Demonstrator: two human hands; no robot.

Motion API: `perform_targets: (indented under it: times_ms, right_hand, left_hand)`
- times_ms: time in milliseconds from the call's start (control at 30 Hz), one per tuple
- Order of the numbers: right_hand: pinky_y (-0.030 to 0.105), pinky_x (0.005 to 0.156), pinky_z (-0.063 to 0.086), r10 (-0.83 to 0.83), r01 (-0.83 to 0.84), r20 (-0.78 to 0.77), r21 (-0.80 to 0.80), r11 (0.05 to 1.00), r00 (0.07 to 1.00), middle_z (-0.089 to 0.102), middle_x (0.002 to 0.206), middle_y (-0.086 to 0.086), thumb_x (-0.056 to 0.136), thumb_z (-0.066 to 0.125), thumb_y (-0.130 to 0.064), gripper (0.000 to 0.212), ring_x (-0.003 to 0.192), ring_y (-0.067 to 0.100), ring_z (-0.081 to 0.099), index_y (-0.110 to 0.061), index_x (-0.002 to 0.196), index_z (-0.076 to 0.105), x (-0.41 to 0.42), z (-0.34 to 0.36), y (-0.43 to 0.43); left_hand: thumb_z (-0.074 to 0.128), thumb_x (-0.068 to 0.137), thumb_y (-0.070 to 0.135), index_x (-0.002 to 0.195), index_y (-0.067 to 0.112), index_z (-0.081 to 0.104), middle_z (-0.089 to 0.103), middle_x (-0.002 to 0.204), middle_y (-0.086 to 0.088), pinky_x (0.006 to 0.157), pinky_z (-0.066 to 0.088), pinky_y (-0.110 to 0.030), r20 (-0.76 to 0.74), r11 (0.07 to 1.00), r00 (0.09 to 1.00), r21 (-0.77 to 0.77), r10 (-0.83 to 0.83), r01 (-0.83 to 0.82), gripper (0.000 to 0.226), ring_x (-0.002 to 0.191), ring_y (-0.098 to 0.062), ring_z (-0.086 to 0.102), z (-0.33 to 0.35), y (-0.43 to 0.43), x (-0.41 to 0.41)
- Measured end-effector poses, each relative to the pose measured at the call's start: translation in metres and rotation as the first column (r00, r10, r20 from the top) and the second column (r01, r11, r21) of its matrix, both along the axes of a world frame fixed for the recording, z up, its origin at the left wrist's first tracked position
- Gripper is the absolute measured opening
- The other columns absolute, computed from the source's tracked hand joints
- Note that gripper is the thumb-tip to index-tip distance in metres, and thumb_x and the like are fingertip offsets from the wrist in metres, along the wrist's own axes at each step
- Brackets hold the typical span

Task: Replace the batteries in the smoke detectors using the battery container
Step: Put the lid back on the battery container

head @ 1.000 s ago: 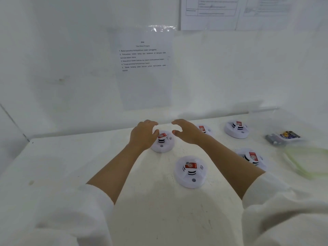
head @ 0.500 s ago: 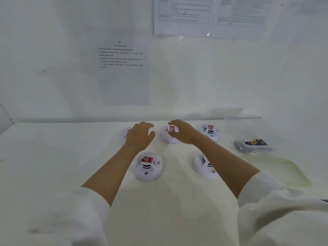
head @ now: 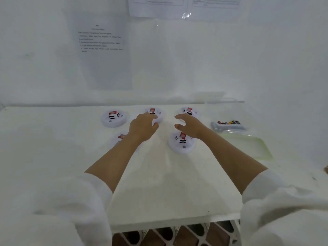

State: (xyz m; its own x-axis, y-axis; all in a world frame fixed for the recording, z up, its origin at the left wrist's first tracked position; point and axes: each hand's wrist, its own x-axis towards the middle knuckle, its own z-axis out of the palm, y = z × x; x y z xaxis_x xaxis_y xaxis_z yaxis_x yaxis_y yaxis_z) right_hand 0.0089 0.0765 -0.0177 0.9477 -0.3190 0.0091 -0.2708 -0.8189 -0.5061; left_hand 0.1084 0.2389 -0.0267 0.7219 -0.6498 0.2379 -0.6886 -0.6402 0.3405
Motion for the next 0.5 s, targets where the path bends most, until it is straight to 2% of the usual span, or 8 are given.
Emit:
perform_targets:
  times_ms: [133, 333, 500]
  right_hand:
    - [0.026, 0.106, 0.024, -0.011, 0.011, 0.013, -0.025, 1.000, 1.000, 0.036, 0.148, 0.001, 0.095, 0.048, -0.025, 0.045, 0.134, 0.019, 0.035, -0.014, 0.139, 0.039, -0.034, -0.006, -0.020]
    - [0.027, 0.106, 0.024, -0.009, 0.008, 0.031, 0.014, 1.000, 0.999, 0.036, 0.147, 0.000, 0.095, 0.049, -0.026, 0.042, 0.134, 0.018, 0.034, -0.016, 0.136, 0.042, -0.091, -0.005, -0.070]
    - [0.024, 0.106, 0.024, 0.007, -0.007, -0.013, 0.010, 1.000, 1.000, 0.039, 0.145, -0.001, 0.094, 0.051, -0.024, 0.042, 0.134, 0.017, 0.035, -0.016, 0.135, 0.044, -0.139, -0.008, -0.116]
  left_hand:
    - [0.045, 0.096, 0.030, 0.132, 0.020, 0.049, 0.048, 0.139, 0.000, 0.096, 0.040, -0.037, -0.015, 0.999, 0.999, 0.004, -0.041, 0.041, 0.038, 0.126, -0.021, 0.044, -0.001, -0.018, -0.033]
    - [0.044, 0.096, 0.028, 0.130, 0.021, 0.051, 0.050, 0.136, 0.002, 0.093, 0.039, -0.031, -0.036, 0.998, 0.998, -0.025, -0.051, 0.050, 0.035, 0.121, -0.018, 0.048, -0.002, -0.062, -0.088]
    - [0.044, 0.096, 0.029, 0.130, 0.022, 0.050, 0.049, 0.137, 0.002, 0.099, 0.036, -0.033, -0.059, 0.999, 0.997, -0.030, -0.044, 0.042, 0.035, 0.123, -0.018, 0.045, -0.010, -0.100, -0.134]
